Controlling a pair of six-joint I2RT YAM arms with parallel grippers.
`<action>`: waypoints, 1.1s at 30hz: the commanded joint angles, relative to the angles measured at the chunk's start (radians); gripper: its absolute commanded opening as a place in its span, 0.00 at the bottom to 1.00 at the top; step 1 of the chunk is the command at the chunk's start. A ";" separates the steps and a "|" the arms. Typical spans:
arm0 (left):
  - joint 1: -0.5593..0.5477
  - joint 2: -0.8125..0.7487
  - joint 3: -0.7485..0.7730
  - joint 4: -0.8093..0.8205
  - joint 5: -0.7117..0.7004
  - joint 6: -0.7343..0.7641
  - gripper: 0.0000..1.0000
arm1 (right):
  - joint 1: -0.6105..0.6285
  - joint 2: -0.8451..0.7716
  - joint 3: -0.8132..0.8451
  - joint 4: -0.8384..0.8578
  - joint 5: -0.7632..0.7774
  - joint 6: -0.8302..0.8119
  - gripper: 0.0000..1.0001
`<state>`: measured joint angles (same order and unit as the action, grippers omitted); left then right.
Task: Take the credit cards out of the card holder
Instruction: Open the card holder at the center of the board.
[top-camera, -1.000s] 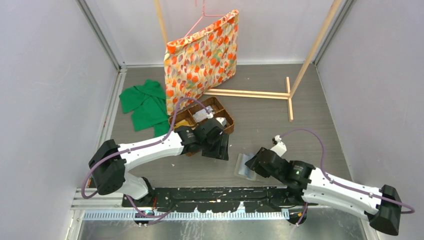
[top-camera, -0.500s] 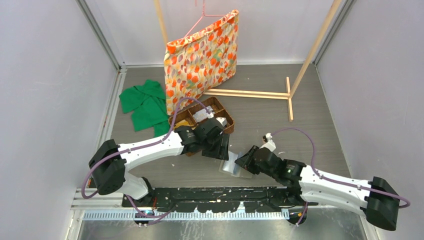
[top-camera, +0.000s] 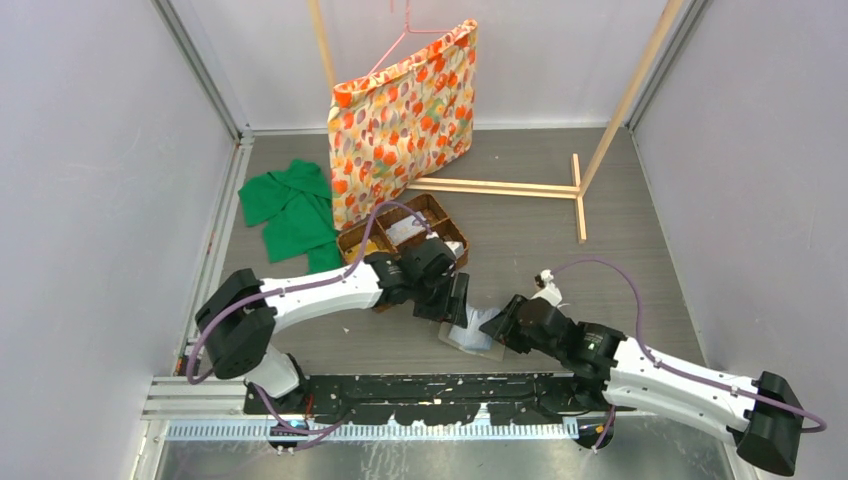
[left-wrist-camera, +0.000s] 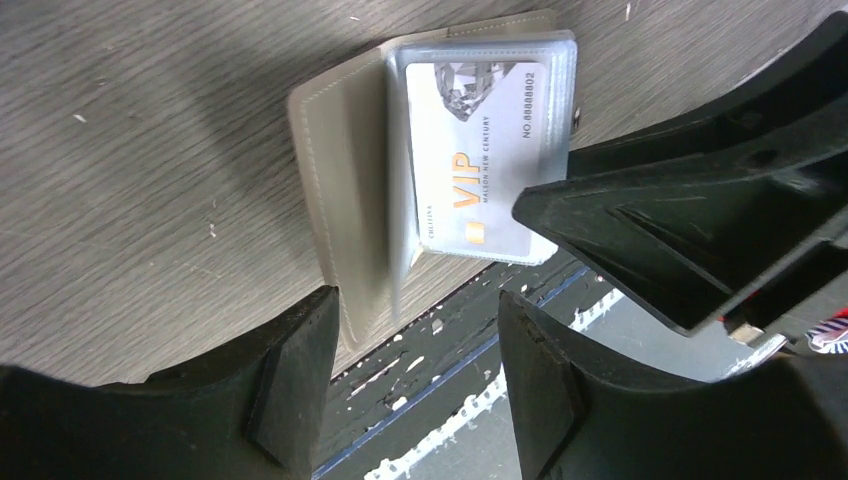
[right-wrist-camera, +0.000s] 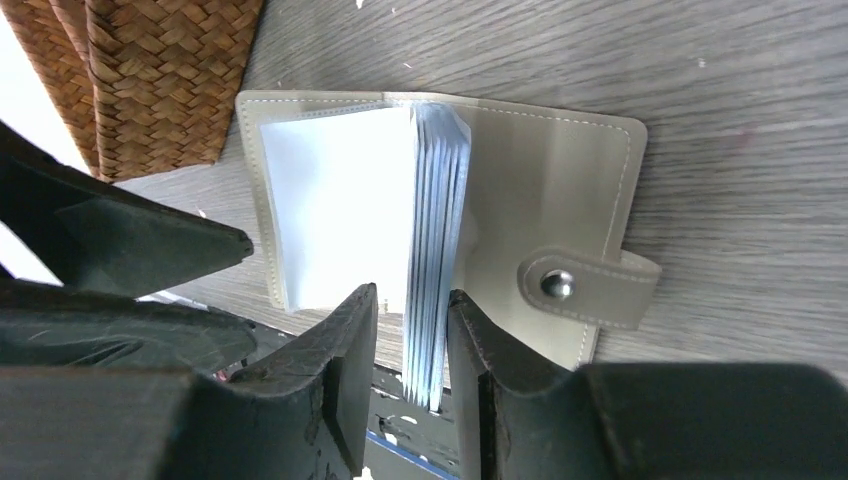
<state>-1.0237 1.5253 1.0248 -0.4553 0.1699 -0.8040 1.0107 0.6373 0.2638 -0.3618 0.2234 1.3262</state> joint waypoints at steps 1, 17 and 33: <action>-0.005 0.040 0.010 0.077 0.060 -0.010 0.61 | -0.007 -0.033 0.003 -0.060 0.016 -0.008 0.38; -0.004 0.178 0.053 0.035 0.000 0.018 0.31 | -0.012 -0.128 0.156 -0.386 0.148 -0.029 0.44; -0.004 0.253 0.038 0.069 0.028 -0.001 0.01 | -0.014 0.055 0.134 -0.251 0.144 -0.008 0.27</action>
<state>-1.0256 1.7691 1.0504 -0.4187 0.1871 -0.8043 0.9981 0.6258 0.4046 -0.6956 0.3561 1.3064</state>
